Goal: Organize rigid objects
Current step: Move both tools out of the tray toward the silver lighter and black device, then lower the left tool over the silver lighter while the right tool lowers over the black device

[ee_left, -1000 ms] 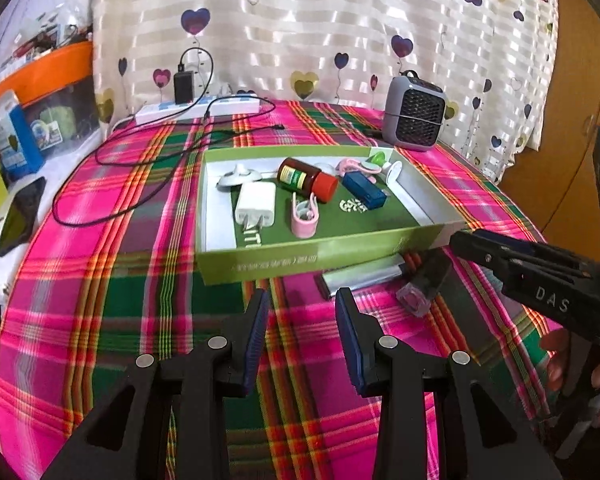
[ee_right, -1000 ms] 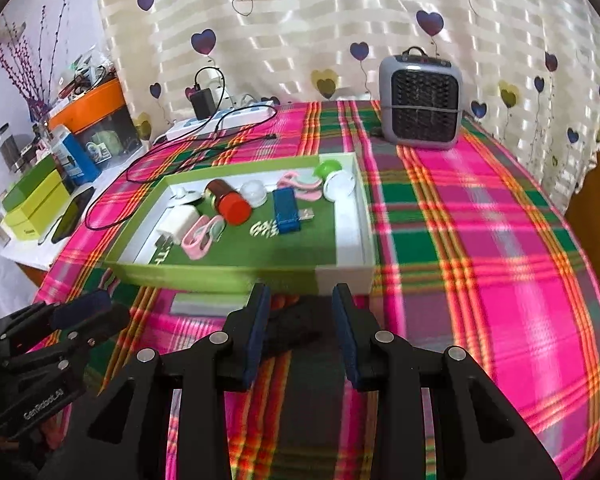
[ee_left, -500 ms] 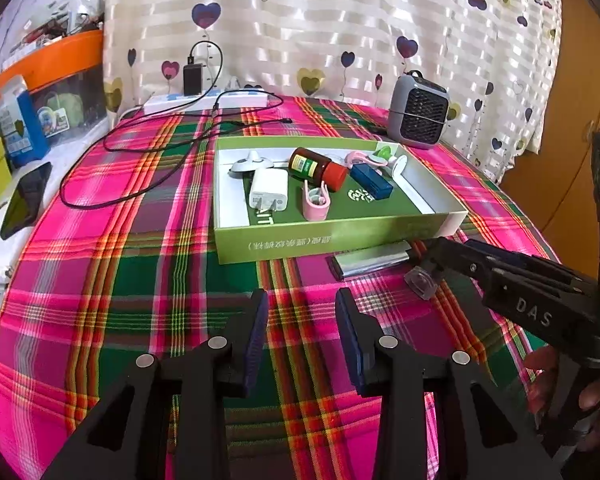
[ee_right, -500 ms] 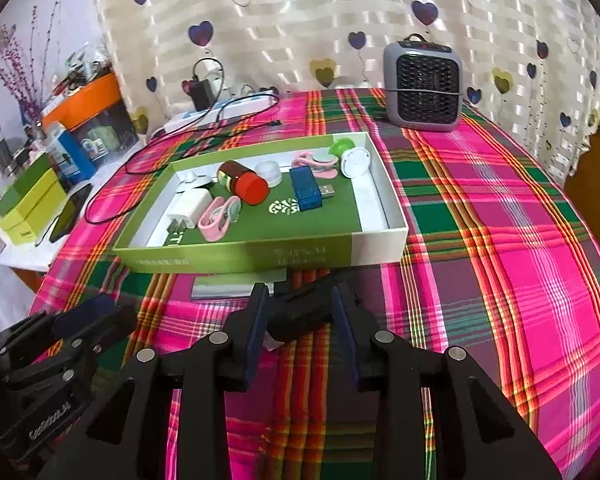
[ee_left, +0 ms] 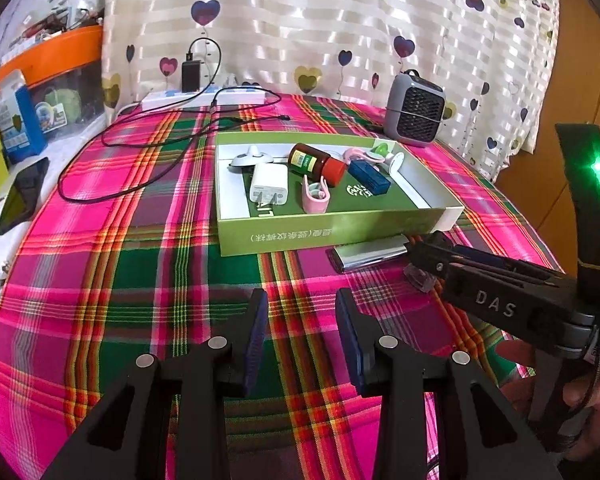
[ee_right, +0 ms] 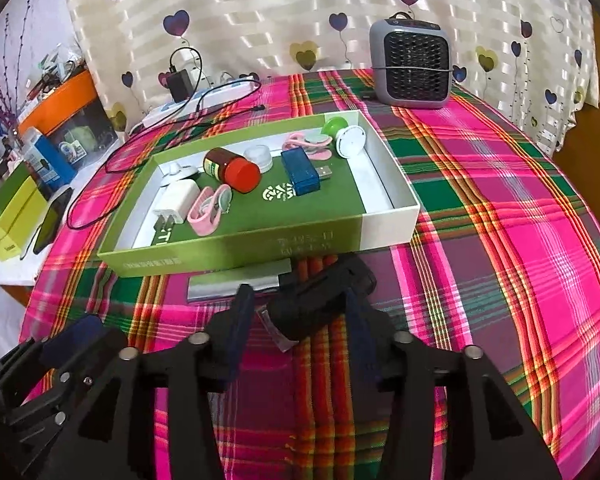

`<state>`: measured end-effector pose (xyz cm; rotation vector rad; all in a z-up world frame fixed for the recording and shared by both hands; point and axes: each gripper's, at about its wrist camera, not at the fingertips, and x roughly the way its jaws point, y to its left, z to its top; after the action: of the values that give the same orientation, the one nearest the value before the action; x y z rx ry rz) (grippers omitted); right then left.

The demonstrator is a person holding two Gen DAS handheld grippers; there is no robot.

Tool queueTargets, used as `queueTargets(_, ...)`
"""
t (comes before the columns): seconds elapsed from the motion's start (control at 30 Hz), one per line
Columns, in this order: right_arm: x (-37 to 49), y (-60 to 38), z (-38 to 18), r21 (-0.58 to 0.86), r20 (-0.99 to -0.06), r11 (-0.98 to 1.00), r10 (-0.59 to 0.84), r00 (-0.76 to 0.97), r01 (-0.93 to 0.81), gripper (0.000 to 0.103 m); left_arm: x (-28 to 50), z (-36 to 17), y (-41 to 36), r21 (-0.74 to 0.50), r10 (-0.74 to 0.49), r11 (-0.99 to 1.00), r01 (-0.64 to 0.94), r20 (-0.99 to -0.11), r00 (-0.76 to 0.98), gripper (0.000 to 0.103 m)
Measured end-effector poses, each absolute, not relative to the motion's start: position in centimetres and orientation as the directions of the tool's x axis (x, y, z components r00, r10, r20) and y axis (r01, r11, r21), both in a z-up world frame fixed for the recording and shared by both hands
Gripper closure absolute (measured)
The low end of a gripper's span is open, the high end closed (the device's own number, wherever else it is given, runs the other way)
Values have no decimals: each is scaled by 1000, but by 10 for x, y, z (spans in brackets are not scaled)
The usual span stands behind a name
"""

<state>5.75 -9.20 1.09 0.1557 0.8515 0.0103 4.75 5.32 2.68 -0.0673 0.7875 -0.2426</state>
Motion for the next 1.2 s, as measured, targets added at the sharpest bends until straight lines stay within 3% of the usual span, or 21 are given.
queueTargets(0.37, 55, -93, 10, 107, -761, 991, 31, 648, 79, 48, 50, 24, 49, -152, -252, 967, 206, -702, 666, 70)
queueTargets(0.77, 43, -121, 12, 50, -766, 991, -43, 642, 125, 48, 80, 18, 24, -183, -359, 921, 343, -738, 572, 69)
queueTargets(1.2, 42, -140, 12, 52, -769, 993, -29, 639, 108, 48, 101, 13, -3, -201, -424, 876, 439, -754, 501, 69)
